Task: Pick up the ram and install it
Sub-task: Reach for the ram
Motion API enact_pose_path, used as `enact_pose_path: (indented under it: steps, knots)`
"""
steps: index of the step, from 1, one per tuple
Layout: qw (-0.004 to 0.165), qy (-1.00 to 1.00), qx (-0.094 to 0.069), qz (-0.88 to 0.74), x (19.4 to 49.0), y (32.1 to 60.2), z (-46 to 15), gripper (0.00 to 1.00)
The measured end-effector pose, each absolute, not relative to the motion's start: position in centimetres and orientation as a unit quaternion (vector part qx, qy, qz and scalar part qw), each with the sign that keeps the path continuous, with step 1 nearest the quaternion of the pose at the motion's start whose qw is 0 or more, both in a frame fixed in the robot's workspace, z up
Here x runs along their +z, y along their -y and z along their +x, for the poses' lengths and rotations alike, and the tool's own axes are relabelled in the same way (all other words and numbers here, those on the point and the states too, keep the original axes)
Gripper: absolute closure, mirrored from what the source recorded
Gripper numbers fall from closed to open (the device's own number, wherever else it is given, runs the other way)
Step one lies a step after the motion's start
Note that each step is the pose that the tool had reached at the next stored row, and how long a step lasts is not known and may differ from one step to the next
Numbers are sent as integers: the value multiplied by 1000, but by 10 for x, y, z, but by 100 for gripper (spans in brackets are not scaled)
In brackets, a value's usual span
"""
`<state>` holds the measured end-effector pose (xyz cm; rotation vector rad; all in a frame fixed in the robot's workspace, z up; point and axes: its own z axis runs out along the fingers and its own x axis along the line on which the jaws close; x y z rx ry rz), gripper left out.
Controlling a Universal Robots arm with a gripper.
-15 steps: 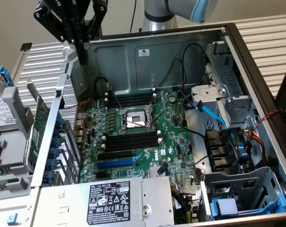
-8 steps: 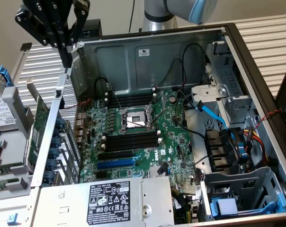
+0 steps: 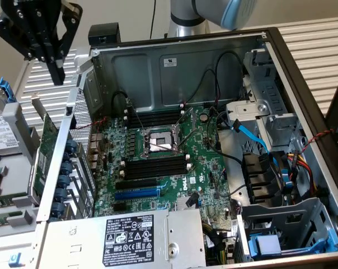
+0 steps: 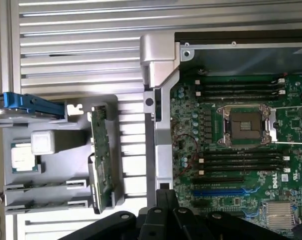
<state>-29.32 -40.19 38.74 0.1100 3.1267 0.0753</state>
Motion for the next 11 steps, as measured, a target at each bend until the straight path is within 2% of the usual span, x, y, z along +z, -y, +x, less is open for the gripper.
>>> enact_pose_path:
  steps: [11]
  knots:
    - [6,-999,26,34,386,414,-335,90]
